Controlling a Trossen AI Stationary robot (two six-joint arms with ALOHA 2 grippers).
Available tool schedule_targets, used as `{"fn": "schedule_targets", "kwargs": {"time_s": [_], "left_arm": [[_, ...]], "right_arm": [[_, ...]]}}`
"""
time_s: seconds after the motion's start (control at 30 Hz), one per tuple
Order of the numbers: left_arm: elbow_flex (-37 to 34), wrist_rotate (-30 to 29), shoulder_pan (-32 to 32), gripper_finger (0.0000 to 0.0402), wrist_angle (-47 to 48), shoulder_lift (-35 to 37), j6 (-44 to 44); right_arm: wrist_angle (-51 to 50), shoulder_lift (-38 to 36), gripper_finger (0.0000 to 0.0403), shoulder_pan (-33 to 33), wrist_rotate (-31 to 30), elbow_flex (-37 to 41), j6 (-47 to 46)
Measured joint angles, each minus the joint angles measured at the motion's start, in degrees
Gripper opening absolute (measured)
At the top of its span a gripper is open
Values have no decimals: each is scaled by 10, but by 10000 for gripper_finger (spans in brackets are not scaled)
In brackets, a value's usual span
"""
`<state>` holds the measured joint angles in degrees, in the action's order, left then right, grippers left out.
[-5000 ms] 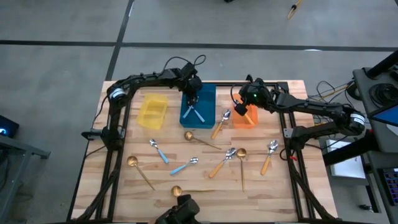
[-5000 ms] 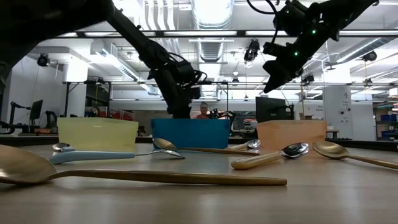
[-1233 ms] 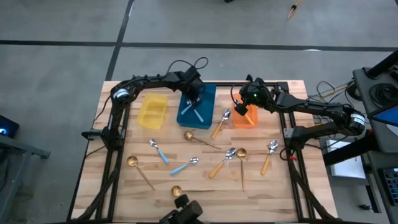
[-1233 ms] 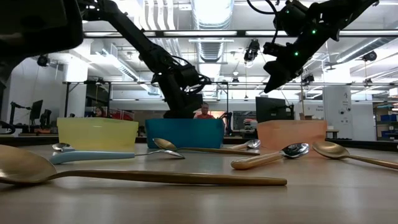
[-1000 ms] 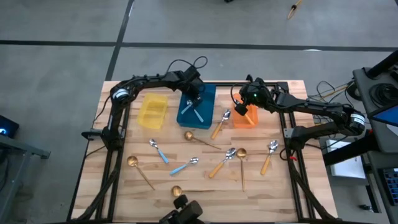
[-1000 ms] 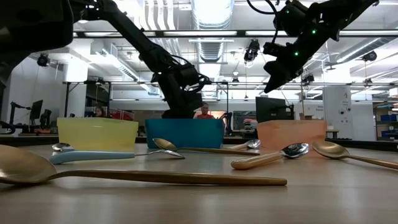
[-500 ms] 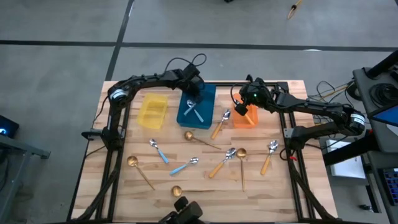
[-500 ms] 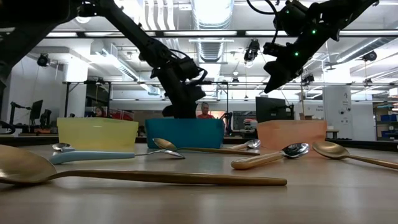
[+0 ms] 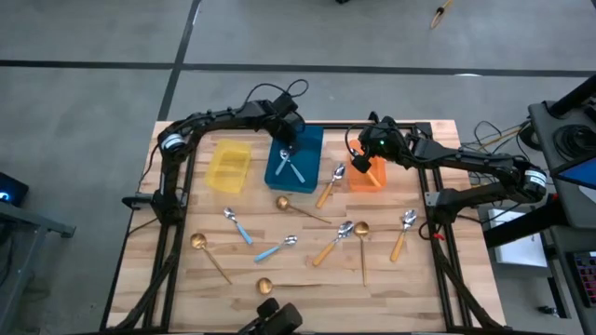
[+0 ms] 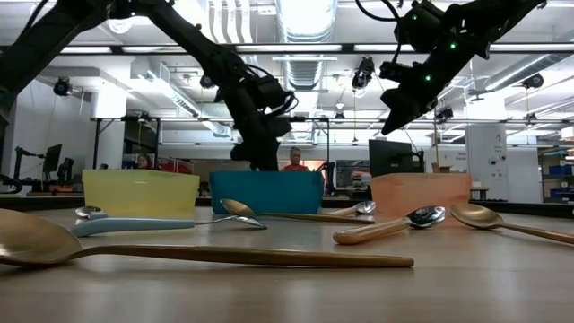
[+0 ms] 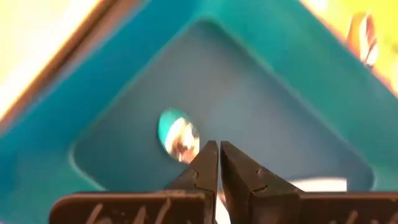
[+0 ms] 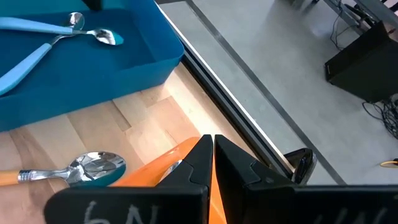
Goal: Sort silverware by color (type)
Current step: Put the blue spoon into the blue bin
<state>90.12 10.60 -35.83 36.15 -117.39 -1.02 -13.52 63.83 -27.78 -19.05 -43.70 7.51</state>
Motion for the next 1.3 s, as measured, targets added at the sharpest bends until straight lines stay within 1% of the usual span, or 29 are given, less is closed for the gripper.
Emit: {"fn": "schedule_targets", "kwargs": {"time_s": [0.07, 0.17, 0.23, 0.33, 0.43, 0.6, 0.73, 0.8, 0.9, 0.97, 1.13, 1.3], "left_arm": [[0, 0, 2, 0, 23, 0, -4], [-4, -3, 6, 0, 19, -3, -33], [-7, -21, 12, 2, 22, -4, -40], [-7, -63, 21, 12, 19, -4, -40], [-7, -69, 28, 32, 12, -6, -34], [-7, -75, 44, 78, 1, -19, -27], [-7, -113, 50, 108, -11, -20, -25], [-8, -117, 50, 117, -19, -20, -25], [-8, -118, 51, 120, -32, -20, -23], [-12, -129, 53, 120, -37, -20, -11], [-25, -134, 62, 114, -32, -20, 92], [-28, -165, 63, 114, -33, -20, 101]], "right_arm": [[0, 0, 9, 0, 0, 0, 0], [0, 0, 9, 0, 0, 0, 0], [0, 0, 9, 0, 0, 0, 0], [0, 0, 9, 0, 0, 0, 0], [0, 0, 9, 0, 0, 0, 0], [0, 0, 9, 0, 0, 0, 0], [-1, 0, 9, 0, 0, 0, 0], [-3, 0, 9, 0, 0, 0, 0], [-7, 0, 9, 0, 0, 0, 0], [-12, 0, 9, 0, 0, 0, 0], [-12, 0, 9, 0, 0, 0, 0], [-12, 0, 9, 0, 0, 0, 0]]}}
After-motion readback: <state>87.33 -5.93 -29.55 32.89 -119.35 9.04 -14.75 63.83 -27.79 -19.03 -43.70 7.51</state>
